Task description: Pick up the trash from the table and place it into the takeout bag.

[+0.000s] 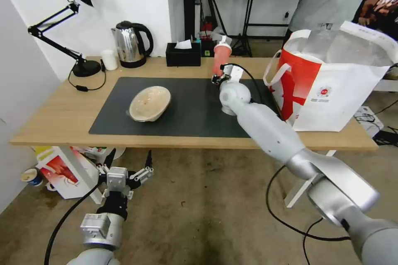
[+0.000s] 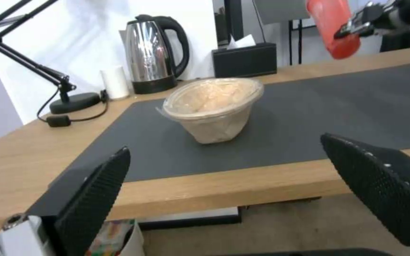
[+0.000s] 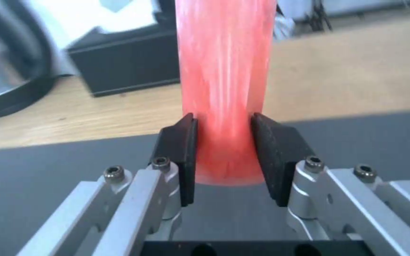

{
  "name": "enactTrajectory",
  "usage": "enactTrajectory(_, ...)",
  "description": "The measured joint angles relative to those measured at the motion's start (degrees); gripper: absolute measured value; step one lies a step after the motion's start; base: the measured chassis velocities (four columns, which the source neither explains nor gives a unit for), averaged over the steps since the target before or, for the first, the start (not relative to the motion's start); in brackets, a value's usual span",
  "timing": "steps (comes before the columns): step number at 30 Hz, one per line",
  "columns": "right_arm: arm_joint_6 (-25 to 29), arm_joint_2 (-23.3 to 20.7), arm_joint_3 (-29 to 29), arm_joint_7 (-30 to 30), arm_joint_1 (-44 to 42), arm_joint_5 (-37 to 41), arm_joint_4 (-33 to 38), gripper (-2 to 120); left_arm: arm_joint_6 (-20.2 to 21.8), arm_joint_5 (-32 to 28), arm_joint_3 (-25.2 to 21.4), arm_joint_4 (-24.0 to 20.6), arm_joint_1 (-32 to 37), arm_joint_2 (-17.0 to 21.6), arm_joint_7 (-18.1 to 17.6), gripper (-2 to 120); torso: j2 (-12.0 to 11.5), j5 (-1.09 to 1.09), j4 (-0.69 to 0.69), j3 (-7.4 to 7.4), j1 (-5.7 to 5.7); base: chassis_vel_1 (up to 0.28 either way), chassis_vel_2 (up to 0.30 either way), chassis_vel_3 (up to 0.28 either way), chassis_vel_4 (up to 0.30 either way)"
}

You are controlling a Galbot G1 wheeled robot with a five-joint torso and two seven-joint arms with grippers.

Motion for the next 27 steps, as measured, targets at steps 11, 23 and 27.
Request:
enactTrajectory(11,1.4,-12.1,-6.9,-0.7,-0.7,-1.1,22.3,22,0.0,0.0,0.0,0.0,0.0,0.0,0.0,100,0.0,-0.01,-0.01,0.0,0.0,0.0,0.0,0.0,0.0)
enactTrajectory(23,3.5,-21.5,-6.8,-0.5,-2.6,-3.2,37.5,21,0.0,0.0,0.0,0.0,0.0,0.0,0.0,100,0.0,-0.01,0.0,-0.01,0.0,0.0,0.0,0.0,0.0)
enactTrajectory(27,3.5,-24.3,-5.6,-0.4,-3.5,-3.2,41.0,21,0.0,0.0,0.0,0.0,0.0,0.0,0.0,100,0.0,0.0,0.0,0.0,0.0,0.0,0.0,0.0,0.0)
